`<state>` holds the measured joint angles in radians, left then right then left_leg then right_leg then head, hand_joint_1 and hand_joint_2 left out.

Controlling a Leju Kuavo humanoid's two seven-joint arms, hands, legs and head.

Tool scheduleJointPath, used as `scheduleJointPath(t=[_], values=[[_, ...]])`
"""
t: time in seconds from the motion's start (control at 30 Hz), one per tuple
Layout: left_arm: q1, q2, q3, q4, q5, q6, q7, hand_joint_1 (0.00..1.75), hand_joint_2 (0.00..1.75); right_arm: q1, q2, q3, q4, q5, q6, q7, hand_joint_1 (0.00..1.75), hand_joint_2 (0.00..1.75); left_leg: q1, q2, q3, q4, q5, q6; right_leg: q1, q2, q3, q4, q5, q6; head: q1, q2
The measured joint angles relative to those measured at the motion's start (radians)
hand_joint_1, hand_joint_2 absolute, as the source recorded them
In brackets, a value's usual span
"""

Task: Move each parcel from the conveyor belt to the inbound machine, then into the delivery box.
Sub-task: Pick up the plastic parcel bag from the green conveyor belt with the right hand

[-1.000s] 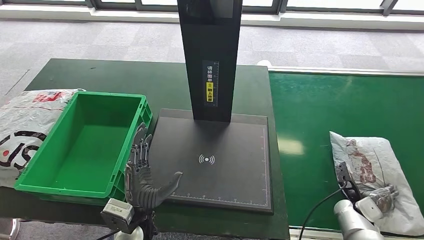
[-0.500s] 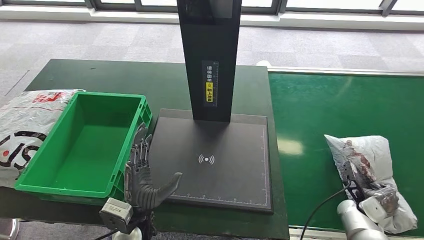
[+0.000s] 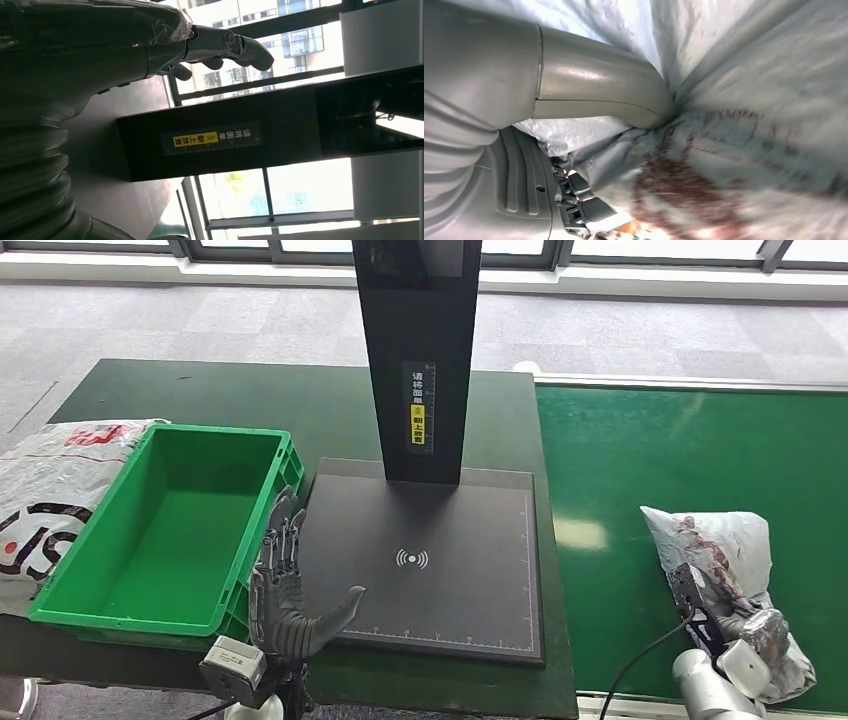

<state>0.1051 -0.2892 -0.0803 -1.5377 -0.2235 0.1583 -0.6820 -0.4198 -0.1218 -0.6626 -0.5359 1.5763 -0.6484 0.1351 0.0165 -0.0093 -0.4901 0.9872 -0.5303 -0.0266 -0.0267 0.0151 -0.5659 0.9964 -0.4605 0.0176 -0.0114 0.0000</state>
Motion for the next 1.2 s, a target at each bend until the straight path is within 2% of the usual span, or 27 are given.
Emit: scheduleJointPath(t=[0.07,0.13,0.23,0.37,0.5,0.67,0.93,1.07,1.2], values=[[0.0,-0.001,0.001,0.004,-0.003,-0.002,-0.004,0.0,1.75,0.039,0.047,0.018,-0.101,0.0,0.01,-0.052,1.75,1.75,0.0,0.0,0.0,0.0,0.0,0.0,0.0,0.0,-0.001,0.0,0.0,0.0,0.0,0.0],[-0.001,-0.001,0.002,0.008,-0.005,-0.004,-0.009,0.0,1.75,0.085,0.098,0.057,-0.219,0.0,0.03,-0.069,1.75,1.75,0.0,0.0,0.0,-0.001,0.0,0.0,0.0,0.0,-0.001,0.0,0.0,0.0,0.0,0.0],[-0.002,-0.001,0.003,0.015,-0.008,-0.008,-0.016,0.0,1.75,0.159,0.162,0.145,-0.391,0.001,0.045,-0.069,1.75,1.75,0.0,-0.001,0.002,-0.002,0.001,-0.001,0.0,-0.001,-0.003,0.001,-0.001,-0.001,0.0,0.0],[-0.002,-0.001,0.003,0.022,-0.003,-0.003,-0.017,0.0,1.75,0.254,0.205,0.299,-0.598,0.001,0.04,-0.035,1.75,1.75,0.0,-0.001,0.0,-0.002,0.002,-0.002,0.0,-0.001,-0.005,0.002,-0.001,-0.001,0.0,0.0],[-0.003,-0.001,0.003,0.026,0.006,0.008,-0.017,0.0,1.75,0.307,0.214,0.431,-0.742,0.001,0.039,-0.003,1.75,1.75,0.0,-0.001,-0.001,-0.002,0.001,-0.002,0.0,-0.001,-0.005,0.001,-0.001,-0.002,0.0,0.0],[-0.003,0.0,0.003,0.029,0.012,0.019,-0.018,0.0,1.75,0.34,0.216,0.527,-0.837,0.0,0.03,0.016,1.75,1.75,0.0,-0.001,-0.003,-0.002,0.001,-0.002,0.0,0.0,-0.005,0.001,-0.001,-0.002,0.0,0.0],[-0.003,0.001,0.003,0.03,0.017,0.024,-0.018,0.0,1.75,0.358,0.215,0.601,-0.902,-0.002,0.014,0.018,1.75,1.75,0.0,-0.001,-0.001,-0.002,0.001,-0.002,0.0,-0.001,-0.005,0.001,-0.001,-0.002,0.0,0.0],[-0.004,0.002,0.003,0.032,0.028,0.04,-0.018,0.0,1.75,0.363,0.21,0.625,-0.936,-0.001,-0.032,-0.013,1.75,1.75,0.0,-0.001,-0.003,-0.002,0.001,-0.002,0.0,0.0,-0.006,0.001,-0.001,-0.002,0.0,0.0],[-0.005,0.004,0.003,0.038,0.045,0.06,-0.018,0.0,1.75,0.363,0.215,0.653,-0.994,0.0,-0.045,-0.102,1.75,1.75,0.0,-0.001,-0.003,-0.002,0.001,-0.002,0.0,0.0,-0.005,0.001,-0.001,-0.002,0.0,0.0]])
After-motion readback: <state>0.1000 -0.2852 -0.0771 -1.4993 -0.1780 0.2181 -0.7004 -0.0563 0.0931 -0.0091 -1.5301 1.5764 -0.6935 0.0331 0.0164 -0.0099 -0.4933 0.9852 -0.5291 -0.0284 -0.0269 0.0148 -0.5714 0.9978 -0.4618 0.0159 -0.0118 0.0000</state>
